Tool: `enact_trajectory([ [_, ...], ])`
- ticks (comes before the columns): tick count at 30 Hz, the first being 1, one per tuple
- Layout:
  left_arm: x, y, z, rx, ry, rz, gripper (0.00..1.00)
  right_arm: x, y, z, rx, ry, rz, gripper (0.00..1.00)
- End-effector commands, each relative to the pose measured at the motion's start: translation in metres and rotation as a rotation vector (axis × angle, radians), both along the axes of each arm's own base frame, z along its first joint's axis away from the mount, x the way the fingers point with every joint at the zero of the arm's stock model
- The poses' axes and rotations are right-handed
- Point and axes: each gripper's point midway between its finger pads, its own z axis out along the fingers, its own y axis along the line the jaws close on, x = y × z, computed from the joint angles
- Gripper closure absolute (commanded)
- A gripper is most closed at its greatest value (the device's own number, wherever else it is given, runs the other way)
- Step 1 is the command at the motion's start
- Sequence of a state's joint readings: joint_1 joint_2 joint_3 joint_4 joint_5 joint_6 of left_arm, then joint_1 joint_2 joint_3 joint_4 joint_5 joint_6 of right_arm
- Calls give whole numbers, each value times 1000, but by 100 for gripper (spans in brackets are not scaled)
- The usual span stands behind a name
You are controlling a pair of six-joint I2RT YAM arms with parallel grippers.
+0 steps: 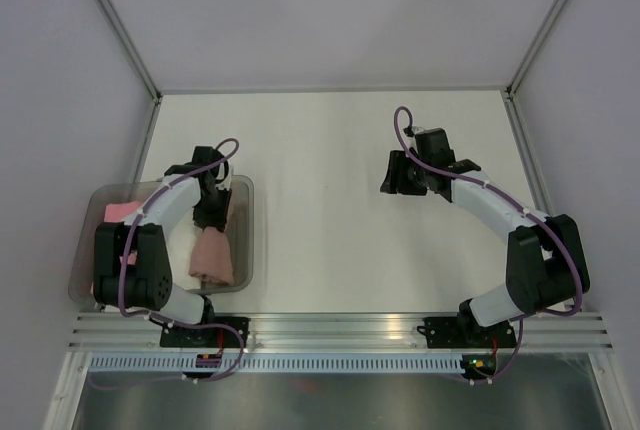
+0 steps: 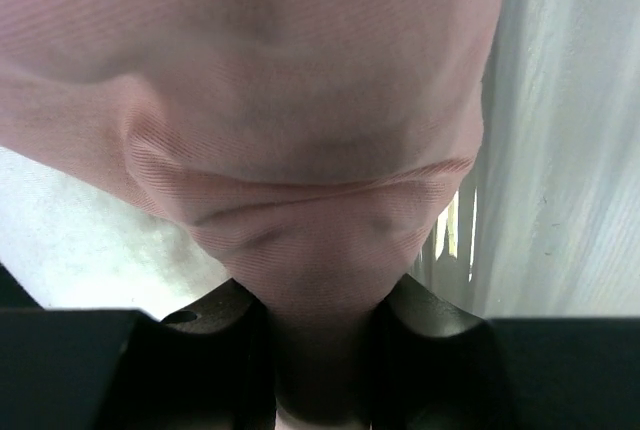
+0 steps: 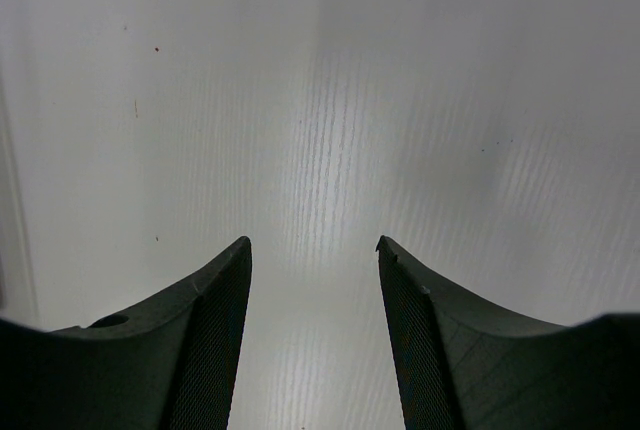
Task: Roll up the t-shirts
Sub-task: Place the rolled tshirt into the container
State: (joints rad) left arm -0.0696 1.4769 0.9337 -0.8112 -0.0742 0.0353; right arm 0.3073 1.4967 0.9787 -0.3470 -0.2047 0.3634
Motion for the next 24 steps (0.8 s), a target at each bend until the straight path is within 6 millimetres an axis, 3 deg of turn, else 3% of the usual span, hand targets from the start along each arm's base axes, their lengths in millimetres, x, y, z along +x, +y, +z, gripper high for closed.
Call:
enact_trajectory([
  [1, 6, 2, 2, 10, -20, 57, 82, 10, -5, 14, -23, -43, -10, 40],
  [6, 6, -3, 4, -18, -25, 42, 71, 11, -6, 15, -30, -44, -12, 40],
  [8, 7, -7, 7, -37, -35, 32, 48, 12, -6, 16, -32, -45, -10, 40],
  [9, 8, -8, 12, -44, -57, 33, 36, 13, -6, 16, -34, -45, -10, 39],
  [12, 12, -11, 28, -64, -99, 31, 27, 13, -6, 16, -38, -42, -6, 40],
  [16, 26, -4, 65, -34, -218, 38, 16, 14, -5, 15, -36, -41, -6, 39],
  [20, 41, 6, 85, 8, -266, 66, 15, 15, -3, 18, -27, -48, -3, 39],
  [23, 49, 10, 86, -10, -267, 104, 34, 15, -2, 20, -21, -51, -1, 40],
  [24, 52, 17, 86, -12, -267, 131, 51, 15, -3, 20, -22, -49, 2, 39],
])
